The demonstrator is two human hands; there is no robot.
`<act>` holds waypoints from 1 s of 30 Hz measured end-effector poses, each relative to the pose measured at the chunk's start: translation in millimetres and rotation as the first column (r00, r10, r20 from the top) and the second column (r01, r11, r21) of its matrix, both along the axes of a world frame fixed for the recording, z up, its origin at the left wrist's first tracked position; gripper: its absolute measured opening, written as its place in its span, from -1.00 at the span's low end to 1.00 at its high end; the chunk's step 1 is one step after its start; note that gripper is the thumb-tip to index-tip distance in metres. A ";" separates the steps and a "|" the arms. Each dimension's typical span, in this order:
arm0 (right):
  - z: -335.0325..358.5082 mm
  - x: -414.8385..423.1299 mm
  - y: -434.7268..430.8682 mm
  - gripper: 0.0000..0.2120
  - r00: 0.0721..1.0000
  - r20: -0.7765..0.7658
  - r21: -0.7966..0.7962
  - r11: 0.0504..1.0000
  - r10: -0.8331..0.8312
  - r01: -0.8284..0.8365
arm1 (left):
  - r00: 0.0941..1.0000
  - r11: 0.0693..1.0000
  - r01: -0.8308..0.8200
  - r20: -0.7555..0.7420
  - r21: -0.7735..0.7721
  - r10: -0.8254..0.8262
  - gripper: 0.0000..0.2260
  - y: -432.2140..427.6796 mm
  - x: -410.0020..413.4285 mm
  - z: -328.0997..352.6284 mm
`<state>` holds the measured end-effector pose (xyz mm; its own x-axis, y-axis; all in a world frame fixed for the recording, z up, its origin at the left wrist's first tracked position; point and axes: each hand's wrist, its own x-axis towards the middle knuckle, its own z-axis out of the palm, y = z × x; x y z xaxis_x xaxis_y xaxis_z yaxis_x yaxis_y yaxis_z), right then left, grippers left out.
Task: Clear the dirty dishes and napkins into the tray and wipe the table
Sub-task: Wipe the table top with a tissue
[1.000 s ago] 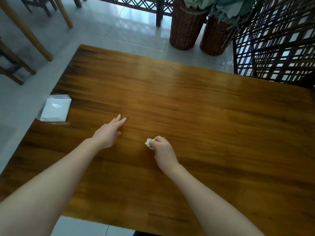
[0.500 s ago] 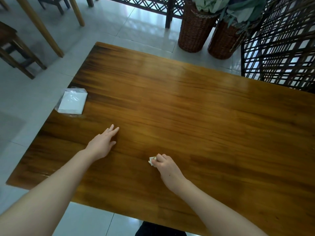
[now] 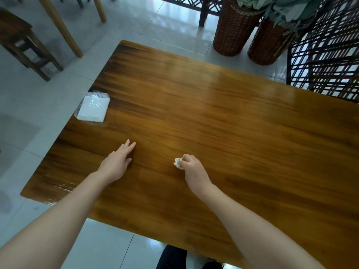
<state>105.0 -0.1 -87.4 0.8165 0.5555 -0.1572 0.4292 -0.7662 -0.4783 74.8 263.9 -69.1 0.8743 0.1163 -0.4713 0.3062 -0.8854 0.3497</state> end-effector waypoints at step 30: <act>7.2 -158.6 -295.9 -0.70 0.848 -0.084 0.088 0.843 -0.524 0.530 | 0.962 0.959 0.273 0.011 -0.082 -0.273 -0.39 -246.9 -11.8 7.3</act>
